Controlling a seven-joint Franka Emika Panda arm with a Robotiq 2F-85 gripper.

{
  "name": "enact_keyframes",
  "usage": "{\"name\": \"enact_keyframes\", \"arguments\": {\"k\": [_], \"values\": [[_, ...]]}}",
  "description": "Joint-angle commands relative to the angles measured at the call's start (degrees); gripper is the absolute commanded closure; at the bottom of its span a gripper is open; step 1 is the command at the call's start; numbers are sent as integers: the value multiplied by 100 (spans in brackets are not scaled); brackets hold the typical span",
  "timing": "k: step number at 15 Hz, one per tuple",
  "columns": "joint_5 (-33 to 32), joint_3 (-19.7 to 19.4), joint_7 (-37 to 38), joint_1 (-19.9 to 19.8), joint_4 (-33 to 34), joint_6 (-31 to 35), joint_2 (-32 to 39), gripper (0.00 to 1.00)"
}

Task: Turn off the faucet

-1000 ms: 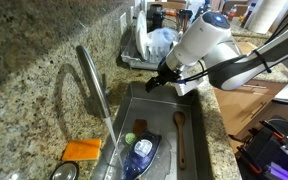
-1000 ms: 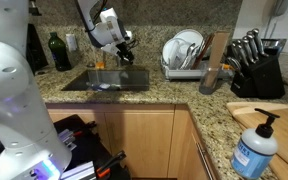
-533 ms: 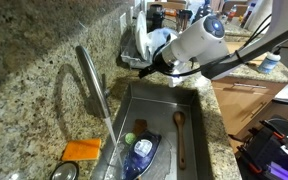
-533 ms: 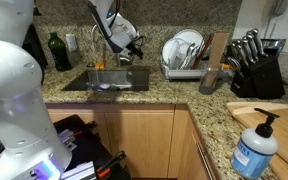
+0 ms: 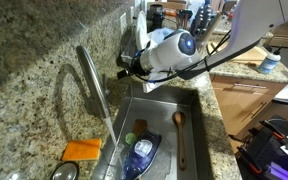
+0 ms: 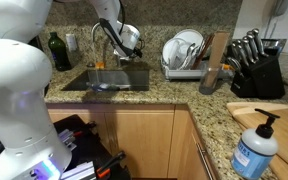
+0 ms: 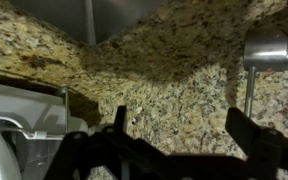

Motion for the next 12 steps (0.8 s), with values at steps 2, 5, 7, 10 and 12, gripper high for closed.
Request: {"name": "enact_keyframes", "arguments": {"k": [2, 5, 7, 10, 12], "values": [[-145, -227, 206, 1, 423, 1, 367, 0], [-514, -573, 771, 181, 1391, 335, 943, 0], [-303, -414, 532, 76, 941, 163, 654, 0], [-348, -460, 698, 137, 1410, 196, 980, 0], [-305, -417, 660, 108, 1529, 260, 1147, 0]]}}
